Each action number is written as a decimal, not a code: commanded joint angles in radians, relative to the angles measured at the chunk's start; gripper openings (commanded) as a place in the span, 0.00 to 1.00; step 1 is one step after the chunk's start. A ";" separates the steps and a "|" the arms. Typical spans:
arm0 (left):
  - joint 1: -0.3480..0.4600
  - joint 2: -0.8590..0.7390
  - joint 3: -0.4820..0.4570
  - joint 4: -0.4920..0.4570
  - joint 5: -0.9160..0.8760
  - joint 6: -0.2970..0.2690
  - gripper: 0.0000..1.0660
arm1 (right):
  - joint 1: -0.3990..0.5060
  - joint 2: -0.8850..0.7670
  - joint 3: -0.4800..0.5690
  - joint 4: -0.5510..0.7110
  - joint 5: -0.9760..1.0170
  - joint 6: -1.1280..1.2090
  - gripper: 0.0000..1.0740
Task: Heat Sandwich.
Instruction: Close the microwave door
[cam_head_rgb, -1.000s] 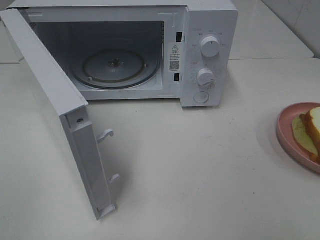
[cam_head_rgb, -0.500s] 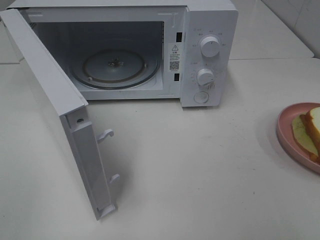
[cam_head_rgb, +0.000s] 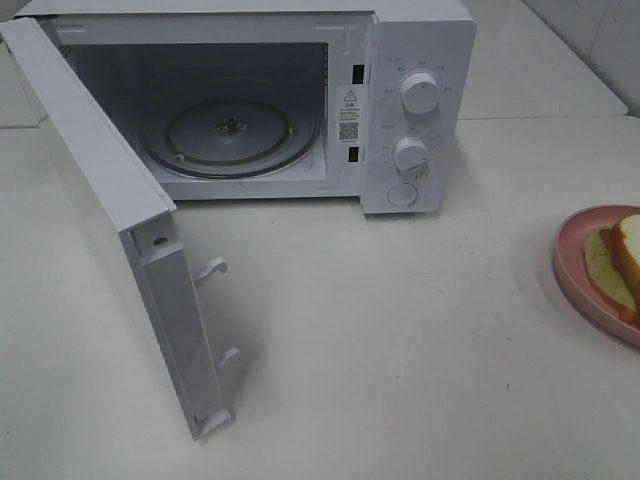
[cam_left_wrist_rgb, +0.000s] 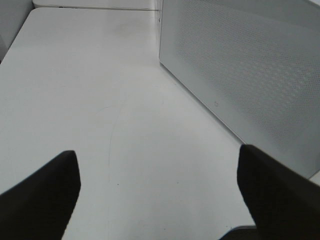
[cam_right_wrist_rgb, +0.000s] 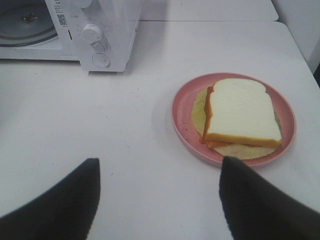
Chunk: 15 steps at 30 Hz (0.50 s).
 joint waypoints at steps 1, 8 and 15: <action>-0.006 -0.006 0.001 -0.001 -0.013 -0.005 0.76 | -0.004 -0.025 0.002 -0.001 -0.005 -0.009 0.62; -0.006 -0.006 -0.018 -0.028 -0.043 -0.003 0.76 | -0.004 -0.025 0.002 -0.001 -0.005 -0.009 0.62; -0.006 -0.005 -0.028 -0.002 -0.210 -0.003 0.76 | -0.004 -0.025 0.002 -0.001 -0.005 -0.009 0.62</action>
